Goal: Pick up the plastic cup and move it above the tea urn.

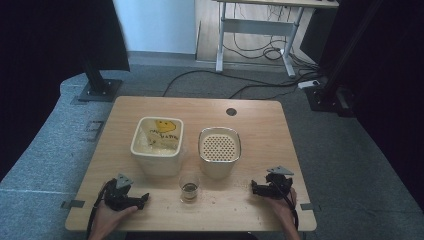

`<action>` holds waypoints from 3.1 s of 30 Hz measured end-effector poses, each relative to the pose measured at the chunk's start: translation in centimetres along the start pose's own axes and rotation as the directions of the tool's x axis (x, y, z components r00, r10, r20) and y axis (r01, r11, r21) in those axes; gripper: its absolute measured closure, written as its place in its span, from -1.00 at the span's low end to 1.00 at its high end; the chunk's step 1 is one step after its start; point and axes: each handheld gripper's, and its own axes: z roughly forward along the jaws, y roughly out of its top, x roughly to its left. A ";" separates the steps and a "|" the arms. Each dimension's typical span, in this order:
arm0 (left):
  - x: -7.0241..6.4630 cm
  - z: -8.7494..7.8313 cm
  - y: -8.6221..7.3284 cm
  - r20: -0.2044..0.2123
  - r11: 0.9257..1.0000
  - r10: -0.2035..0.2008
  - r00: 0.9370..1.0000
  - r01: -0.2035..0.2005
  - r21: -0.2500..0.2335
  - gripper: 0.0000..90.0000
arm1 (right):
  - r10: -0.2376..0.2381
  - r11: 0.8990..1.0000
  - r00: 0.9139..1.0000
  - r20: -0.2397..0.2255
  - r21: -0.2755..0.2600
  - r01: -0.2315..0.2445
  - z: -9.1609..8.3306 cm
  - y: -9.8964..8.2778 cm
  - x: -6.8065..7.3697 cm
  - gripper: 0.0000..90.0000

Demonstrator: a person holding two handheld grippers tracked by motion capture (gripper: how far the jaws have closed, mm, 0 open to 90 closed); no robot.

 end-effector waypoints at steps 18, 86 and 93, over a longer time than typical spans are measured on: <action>-0.8 -1.2 0.0 0.003 0.999 -0.026 1.000 0.026 -0.041 -0.88 | -0.215 0.941 0.959 -0.182 -0.301 0.154 -5.1 -0.2 8.9 -0.58; -0.1 -0.8 -0.7 -0.002 1.000 -0.005 1.000 0.005 -0.031 -0.77 | -0.282 0.871 0.867 -0.411 -0.488 0.053 -10.7 9.3 9.5 -0.15; -0.1 -0.7 -0.7 -0.003 1.000 -0.003 1.000 0.003 -0.031 -0.78 | -0.267 0.867 0.885 -0.381 -0.496 0.048 -10.8 11.6 8.4 -0.15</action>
